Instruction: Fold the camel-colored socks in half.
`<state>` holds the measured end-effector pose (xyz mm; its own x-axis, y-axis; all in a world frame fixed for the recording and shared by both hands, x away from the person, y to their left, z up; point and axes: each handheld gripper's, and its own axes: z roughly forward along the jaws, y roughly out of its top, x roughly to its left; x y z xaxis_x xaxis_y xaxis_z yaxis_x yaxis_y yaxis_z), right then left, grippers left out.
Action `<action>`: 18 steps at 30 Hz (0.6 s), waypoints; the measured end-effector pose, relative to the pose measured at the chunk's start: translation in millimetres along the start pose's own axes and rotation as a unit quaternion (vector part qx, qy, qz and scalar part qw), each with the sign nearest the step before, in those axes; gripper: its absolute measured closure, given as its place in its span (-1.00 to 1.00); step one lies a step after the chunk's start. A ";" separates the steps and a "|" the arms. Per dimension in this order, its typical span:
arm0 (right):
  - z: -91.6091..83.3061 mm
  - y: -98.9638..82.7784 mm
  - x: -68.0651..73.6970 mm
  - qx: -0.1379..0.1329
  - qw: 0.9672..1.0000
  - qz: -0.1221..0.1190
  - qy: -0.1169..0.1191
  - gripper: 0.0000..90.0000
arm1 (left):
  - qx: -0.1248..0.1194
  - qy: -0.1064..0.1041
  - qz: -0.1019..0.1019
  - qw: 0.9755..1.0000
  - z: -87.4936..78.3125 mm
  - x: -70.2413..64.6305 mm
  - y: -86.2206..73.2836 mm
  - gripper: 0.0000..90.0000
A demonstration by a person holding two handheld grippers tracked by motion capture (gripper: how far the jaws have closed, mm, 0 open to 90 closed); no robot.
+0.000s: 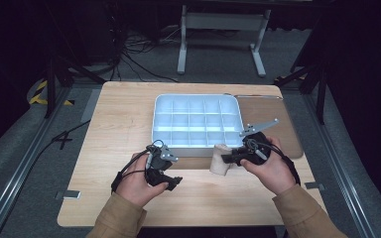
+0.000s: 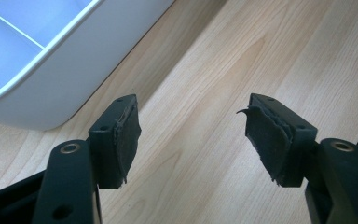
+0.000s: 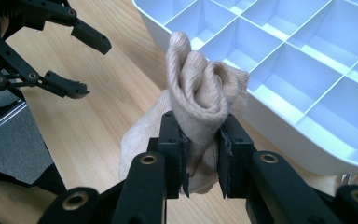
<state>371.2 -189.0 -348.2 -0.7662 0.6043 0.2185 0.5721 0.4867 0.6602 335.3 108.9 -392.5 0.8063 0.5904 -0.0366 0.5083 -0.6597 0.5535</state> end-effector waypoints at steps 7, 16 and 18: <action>-3.8 7.9 -7.7 0.000 1.000 0.000 -0.004 0.66 | -0.002 0.000 -0.007 1.000 -2.5 3.4 -2.2 -0.21; -8.0 19.2 -19.2 0.002 1.000 0.001 -0.013 0.65 | -0.003 0.004 -0.009 1.000 -4.1 7.3 -3.6 -0.21; -8.4 21.8 -23.3 0.004 1.000 0.003 -0.013 0.65 | -0.005 0.001 -0.010 1.000 -3.8 7.5 -3.9 -0.21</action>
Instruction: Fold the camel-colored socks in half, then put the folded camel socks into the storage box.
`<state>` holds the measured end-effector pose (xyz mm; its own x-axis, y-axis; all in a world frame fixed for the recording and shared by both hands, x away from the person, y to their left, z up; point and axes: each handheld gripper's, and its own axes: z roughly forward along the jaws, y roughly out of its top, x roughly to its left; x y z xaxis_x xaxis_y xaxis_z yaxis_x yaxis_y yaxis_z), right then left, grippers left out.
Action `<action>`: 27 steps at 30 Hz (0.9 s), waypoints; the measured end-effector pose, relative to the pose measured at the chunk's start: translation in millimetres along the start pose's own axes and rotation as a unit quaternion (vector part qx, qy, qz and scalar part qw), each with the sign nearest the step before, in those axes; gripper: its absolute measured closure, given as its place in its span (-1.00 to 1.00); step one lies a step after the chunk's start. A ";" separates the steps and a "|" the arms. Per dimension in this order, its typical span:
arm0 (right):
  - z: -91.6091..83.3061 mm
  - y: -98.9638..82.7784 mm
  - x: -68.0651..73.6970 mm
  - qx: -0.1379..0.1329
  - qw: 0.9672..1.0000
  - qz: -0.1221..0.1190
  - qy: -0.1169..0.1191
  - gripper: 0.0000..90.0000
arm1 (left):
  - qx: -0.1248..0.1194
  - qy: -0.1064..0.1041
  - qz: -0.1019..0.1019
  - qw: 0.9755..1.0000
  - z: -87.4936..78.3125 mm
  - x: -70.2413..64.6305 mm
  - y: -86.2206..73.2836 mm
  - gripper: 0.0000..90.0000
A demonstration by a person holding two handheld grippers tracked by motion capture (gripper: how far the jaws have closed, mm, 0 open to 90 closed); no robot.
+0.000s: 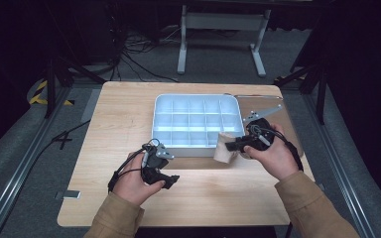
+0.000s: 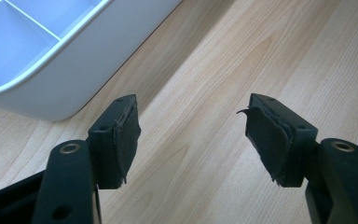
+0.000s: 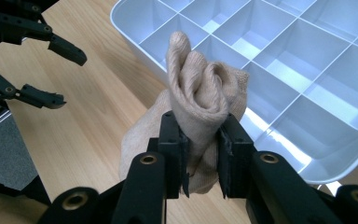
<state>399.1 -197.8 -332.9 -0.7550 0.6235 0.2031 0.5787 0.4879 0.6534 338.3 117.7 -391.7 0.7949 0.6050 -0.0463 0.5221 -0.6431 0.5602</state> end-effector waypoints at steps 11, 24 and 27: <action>-2.5 11.9 -20.6 0.004 1.000 0.004 -0.013 0.65 | 0.004 0.001 -0.001 1.000 -0.2 0.5 -0.7 -0.21; -3.8 18.3 -43.5 0.004 0.999 0.017 -0.034 0.65 | 0.009 -0.005 -0.001 1.000 0.2 -0.7 -1.0 -0.22; -2.6 18.4 -47.6 0.006 0.999 0.018 -0.038 0.65 | 0.009 -0.002 -0.001 1.000 0.1 -0.6 -0.8 -0.22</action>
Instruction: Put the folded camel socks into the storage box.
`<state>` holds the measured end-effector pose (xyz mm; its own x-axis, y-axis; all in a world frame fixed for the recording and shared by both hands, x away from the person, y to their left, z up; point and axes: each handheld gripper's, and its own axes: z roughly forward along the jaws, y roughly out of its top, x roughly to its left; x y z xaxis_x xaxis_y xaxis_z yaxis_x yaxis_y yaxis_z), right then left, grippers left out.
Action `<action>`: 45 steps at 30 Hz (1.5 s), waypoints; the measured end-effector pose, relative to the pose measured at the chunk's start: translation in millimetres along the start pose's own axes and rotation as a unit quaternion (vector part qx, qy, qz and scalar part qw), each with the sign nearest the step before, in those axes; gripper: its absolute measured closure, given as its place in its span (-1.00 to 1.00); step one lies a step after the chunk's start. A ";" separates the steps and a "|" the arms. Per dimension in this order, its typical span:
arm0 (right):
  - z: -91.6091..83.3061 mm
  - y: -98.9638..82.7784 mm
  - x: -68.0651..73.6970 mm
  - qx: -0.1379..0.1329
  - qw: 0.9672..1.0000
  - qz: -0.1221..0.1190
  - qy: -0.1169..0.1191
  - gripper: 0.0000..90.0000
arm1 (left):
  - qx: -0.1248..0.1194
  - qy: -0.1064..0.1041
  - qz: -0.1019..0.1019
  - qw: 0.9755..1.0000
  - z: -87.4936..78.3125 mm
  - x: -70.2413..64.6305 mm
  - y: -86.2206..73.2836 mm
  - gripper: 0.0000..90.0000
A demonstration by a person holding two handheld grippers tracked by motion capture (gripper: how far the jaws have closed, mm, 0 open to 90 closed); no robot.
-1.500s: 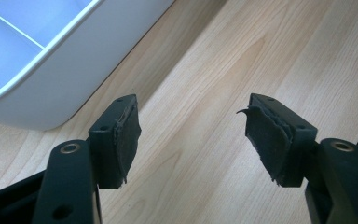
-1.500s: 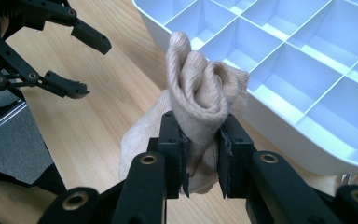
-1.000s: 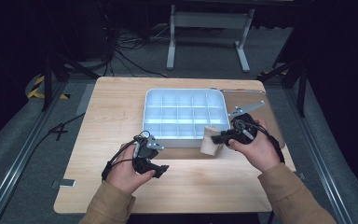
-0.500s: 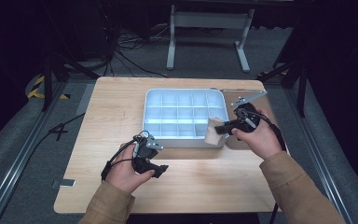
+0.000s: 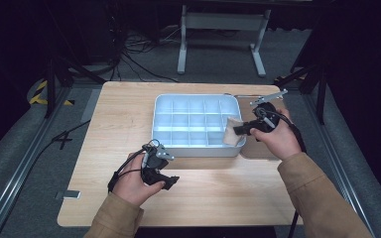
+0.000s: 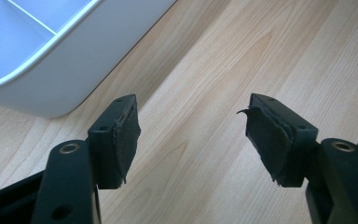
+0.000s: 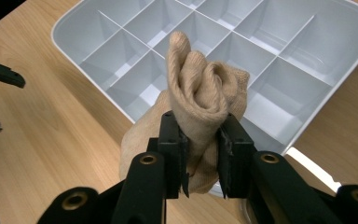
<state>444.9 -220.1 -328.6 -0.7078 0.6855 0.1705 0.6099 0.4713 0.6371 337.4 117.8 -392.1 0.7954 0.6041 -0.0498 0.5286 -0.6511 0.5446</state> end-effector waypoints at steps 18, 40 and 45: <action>25.4 0.7 -25.3 0.030 0.998 -0.007 -0.047 0.64 | 0.001 0.003 -0.005 1.000 -2.6 1.3 -5.2 -0.22; 60.9 0.1 -19.7 0.114 0.986 -0.073 -0.093 0.64 | 0.007 0.015 -0.023 1.000 -9.2 4.1 -19.1 -0.23; 69.3 -2.7 -18.0 0.133 0.985 -0.064 -0.087 0.63 | 0.009 0.014 -0.028 0.999 -10.8 4.4 -21.2 -0.23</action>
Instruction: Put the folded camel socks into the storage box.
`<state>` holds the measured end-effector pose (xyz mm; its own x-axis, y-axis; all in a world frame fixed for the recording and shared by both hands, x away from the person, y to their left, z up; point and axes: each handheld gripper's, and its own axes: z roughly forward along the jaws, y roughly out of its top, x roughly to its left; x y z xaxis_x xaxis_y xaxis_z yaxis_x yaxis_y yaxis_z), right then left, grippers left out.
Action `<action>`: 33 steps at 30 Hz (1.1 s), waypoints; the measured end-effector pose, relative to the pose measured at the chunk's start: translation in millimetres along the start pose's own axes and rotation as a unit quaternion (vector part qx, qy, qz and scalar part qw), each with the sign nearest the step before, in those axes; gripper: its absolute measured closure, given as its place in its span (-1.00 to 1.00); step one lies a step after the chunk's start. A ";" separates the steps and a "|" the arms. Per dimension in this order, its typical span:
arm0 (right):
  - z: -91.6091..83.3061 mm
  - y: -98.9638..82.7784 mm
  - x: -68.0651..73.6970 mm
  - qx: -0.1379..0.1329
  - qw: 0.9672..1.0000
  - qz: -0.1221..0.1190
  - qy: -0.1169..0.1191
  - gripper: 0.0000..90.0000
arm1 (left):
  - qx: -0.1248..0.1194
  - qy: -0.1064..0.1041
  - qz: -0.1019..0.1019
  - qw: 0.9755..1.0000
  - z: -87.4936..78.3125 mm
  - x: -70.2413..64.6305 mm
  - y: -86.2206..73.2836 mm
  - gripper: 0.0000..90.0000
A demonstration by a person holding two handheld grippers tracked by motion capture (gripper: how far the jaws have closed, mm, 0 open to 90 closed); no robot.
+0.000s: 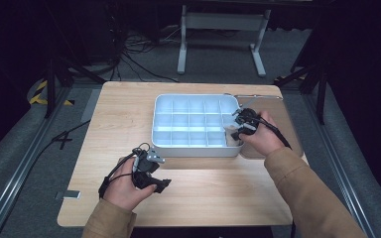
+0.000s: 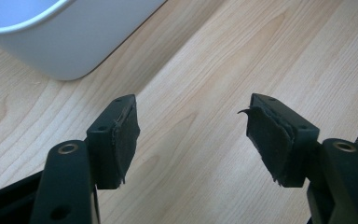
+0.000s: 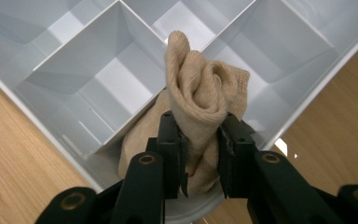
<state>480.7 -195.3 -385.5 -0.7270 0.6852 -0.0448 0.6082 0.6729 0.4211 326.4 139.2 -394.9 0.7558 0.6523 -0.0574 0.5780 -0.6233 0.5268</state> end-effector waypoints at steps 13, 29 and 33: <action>14.4 4.1 4.0 0.043 0.999 0.012 0.008 0.63 | 0.000 0.003 -0.006 1.000 -1.3 1.5 -5.4 -0.23; 39.6 10.2 4.7 0.100 0.995 0.007 0.002 0.62 | 0.001 0.007 -0.011 1.000 -3.8 1.7 -11.6 -0.23; 41.4 11.9 5.7 0.108 0.994 0.007 -0.002 0.62 | 0.002 0.009 -0.015 1.000 -4.6 2.0 -14.1 -0.23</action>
<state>497.0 -171.8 -418.2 -0.7173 0.6955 -0.0434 0.6728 0.7074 0.2166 318.4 151.3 -398.5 0.7323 0.6785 -0.0588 0.6019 -0.6044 0.5219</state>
